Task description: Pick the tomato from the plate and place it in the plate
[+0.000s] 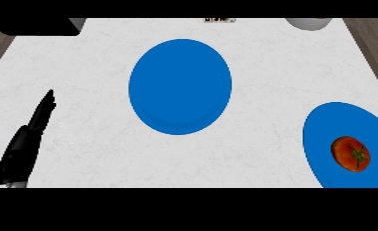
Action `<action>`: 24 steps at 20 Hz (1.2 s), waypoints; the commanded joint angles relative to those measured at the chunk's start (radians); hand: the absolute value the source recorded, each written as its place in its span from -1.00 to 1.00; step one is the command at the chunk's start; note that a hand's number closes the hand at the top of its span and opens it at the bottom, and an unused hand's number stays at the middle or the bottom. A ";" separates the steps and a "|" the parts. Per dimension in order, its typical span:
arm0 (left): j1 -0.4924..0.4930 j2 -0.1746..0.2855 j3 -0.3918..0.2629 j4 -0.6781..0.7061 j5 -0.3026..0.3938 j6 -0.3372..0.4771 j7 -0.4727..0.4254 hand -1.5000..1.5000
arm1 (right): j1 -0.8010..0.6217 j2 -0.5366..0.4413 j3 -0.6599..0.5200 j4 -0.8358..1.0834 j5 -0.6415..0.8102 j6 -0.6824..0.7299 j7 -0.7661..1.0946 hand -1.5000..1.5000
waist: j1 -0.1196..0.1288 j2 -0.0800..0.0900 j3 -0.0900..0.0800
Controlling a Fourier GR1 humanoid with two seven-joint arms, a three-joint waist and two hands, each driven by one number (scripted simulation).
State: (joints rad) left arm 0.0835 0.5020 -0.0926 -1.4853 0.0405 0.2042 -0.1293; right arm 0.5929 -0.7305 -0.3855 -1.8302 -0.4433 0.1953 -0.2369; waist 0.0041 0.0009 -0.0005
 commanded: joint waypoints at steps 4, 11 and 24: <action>-0.017 -0.022 0.007 0.030 -0.037 -0.012 -0.001 0.00 | -0.093 -0.067 0.052 0.092 0.157 0.080 0.072 -1.00 | -0.004 0.000 0.000; -0.034 -0.028 0.043 0.014 -0.043 -0.039 0.019 0.00 | -0.199 -0.071 0.136 0.199 0.328 0.143 0.066 -1.00 | -0.006 -0.001 0.001; -0.001 -0.114 0.073 -0.019 -0.142 -0.060 0.018 0.00 | -0.460 0.073 0.219 0.446 0.583 0.209 0.006 -1.00 | -0.001 -0.001 0.001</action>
State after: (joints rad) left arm 0.0980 0.4039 -0.0256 -1.5029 -0.0661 0.1464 -0.1207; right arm 0.2009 -0.6790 -0.1858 -1.4720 0.0595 0.3899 -0.2023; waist 0.0023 0.0000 0.0001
